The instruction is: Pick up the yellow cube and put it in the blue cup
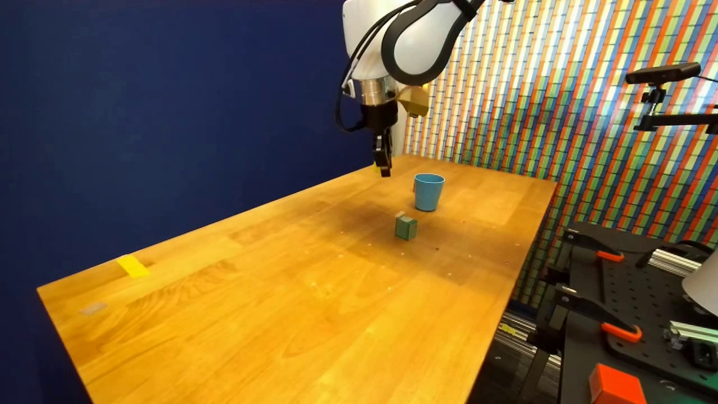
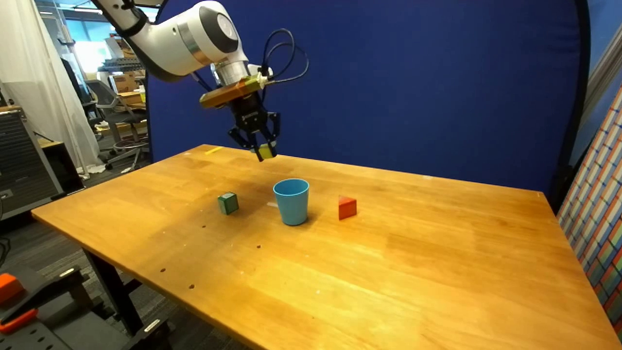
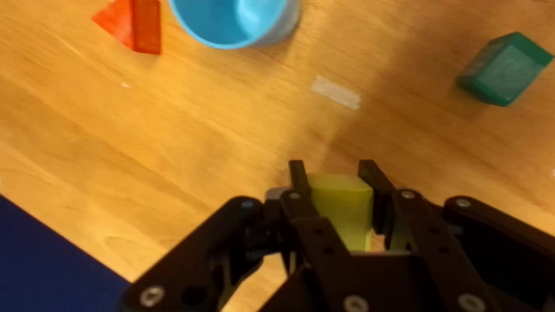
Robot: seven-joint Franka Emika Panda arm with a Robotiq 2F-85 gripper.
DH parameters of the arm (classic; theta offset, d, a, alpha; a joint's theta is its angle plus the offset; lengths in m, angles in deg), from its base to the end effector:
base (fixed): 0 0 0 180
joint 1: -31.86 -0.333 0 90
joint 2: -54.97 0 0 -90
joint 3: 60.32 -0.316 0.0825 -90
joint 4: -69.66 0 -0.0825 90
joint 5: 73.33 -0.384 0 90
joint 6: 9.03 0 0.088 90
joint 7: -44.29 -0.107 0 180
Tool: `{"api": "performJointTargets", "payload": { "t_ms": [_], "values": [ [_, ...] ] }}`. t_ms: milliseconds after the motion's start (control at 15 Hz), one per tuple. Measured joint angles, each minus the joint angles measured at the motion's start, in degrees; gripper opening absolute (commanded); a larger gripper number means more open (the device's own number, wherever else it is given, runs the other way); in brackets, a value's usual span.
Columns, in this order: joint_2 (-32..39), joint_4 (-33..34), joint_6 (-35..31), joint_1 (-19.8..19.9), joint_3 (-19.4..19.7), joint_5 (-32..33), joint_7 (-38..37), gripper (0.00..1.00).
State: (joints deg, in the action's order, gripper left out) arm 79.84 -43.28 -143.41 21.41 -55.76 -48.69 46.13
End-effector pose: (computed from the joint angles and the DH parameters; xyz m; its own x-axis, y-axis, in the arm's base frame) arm 0.6066 0.0579 0.2457 0.9002 0.4183 -0.1211 0.4347 -0.8467 0.3069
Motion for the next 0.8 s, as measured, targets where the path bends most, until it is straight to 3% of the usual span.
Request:
{"api": "performJointTargets", "payload": {
  "t_ms": [400, 800],
  "values": [
    [-5.30, -3.81, 0.12, 6.02, 5.02, 2.33, -6.86, 0.14],
    [-4.76, -7.03, 0.14, 9.72, 5.23, 1.72, -7.84, 0.14]
  ]
}}
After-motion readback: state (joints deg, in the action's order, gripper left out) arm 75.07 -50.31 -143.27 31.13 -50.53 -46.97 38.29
